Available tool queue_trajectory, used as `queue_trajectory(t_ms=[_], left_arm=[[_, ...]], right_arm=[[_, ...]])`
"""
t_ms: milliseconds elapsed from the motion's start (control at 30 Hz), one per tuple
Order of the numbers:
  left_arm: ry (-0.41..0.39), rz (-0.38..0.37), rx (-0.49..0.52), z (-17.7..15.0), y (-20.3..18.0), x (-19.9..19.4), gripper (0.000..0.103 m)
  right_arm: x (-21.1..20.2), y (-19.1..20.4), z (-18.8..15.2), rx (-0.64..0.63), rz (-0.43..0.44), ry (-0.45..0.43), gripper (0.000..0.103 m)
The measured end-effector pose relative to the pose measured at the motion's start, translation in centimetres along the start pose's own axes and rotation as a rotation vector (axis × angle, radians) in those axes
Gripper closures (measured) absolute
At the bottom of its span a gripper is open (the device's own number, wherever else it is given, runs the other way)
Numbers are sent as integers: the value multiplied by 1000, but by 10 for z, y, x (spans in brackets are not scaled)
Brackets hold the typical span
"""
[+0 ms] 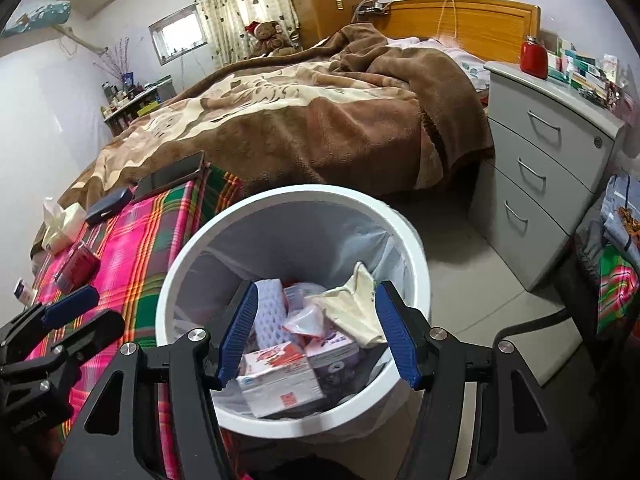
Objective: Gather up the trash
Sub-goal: 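Carry the carton and plastic cup over the wastebasket and open both tools, then move both tools back over the plaid cloth toward the can and yogurt cup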
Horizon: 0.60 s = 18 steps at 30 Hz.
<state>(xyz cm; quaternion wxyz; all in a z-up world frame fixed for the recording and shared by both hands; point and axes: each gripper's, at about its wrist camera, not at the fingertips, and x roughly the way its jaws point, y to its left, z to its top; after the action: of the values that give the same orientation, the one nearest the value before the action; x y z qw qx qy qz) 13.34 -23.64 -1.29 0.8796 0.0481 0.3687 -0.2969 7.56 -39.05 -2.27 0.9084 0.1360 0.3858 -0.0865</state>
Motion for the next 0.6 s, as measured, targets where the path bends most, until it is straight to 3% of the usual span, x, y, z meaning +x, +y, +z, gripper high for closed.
queue_trajectory(t_ms=[600], left_arm=[[-58, 81, -71, -24, 48, -56, 42]], right_arm=[[-10, 50, -11, -68, 69, -24, 40]])
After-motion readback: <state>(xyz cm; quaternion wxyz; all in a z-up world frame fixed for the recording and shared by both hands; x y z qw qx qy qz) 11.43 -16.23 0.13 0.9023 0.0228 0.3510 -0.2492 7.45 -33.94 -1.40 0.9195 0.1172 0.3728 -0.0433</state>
